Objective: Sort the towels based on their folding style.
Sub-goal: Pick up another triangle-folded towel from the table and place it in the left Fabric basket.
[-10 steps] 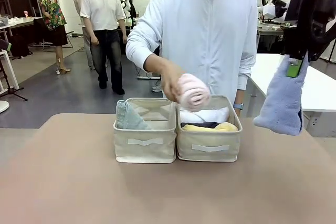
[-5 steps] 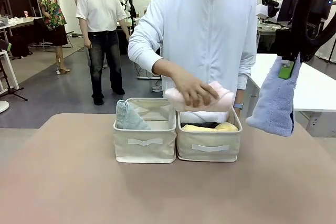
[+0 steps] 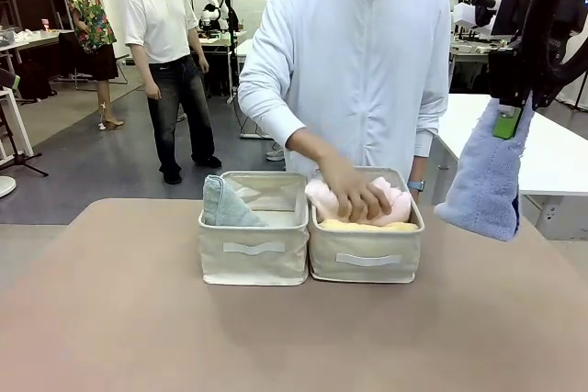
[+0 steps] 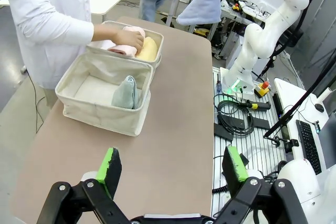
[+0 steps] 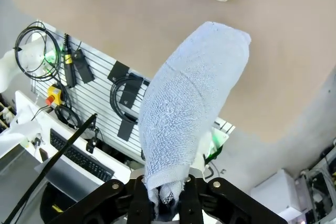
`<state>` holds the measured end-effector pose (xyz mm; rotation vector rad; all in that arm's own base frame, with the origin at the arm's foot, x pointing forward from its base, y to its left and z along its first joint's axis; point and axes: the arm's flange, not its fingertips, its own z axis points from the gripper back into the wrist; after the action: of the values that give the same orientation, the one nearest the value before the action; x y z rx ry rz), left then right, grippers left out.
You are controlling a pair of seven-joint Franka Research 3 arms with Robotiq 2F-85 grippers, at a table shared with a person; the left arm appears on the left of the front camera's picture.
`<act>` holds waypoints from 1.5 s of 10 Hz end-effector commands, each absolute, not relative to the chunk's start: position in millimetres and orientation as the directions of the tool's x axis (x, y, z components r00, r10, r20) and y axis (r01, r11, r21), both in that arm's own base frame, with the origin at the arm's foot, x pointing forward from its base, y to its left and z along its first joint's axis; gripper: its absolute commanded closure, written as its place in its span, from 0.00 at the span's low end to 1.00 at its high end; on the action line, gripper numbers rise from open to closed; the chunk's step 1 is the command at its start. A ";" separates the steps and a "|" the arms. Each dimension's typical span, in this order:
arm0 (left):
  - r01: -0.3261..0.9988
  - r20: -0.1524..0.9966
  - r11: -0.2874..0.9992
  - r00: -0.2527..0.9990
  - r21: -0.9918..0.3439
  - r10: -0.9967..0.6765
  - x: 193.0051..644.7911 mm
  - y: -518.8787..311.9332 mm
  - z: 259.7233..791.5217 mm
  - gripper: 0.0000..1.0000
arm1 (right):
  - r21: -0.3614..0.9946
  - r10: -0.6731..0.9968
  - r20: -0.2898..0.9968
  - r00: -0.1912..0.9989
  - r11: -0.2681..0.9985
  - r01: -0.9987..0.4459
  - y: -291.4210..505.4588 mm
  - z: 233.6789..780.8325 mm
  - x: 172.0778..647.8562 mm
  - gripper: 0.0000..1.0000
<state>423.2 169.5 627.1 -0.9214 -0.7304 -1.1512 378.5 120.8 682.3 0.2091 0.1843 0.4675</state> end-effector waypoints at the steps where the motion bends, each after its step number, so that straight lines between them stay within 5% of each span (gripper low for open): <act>1: 0.964 0.866 0.142 0.264 -0.224 -0.426 421.0 169.2 628.6 0.00 | 0.217 0.447 -0.118 0.887 0.883 -0.416 124.5 677.0 374.3 0.85; 7: 0.964 0.866 0.142 0.264 -0.224 -0.426 421.0 169.2 628.6 0.00 | 0.263 0.749 -0.203 0.630 0.662 -0.702 242.3 648.0 344.1 0.85; 15: 0.964 0.866 0.142 0.264 -0.224 -0.426 421.0 169.2 628.6 0.00 | 0.255 0.736 -0.207 0.645 0.677 -0.690 260.0 641.1 336.4 0.85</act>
<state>423.3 168.9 627.2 -0.9216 -0.7298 -1.1522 336.5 260.0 640.9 0.1588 0.3061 0.8155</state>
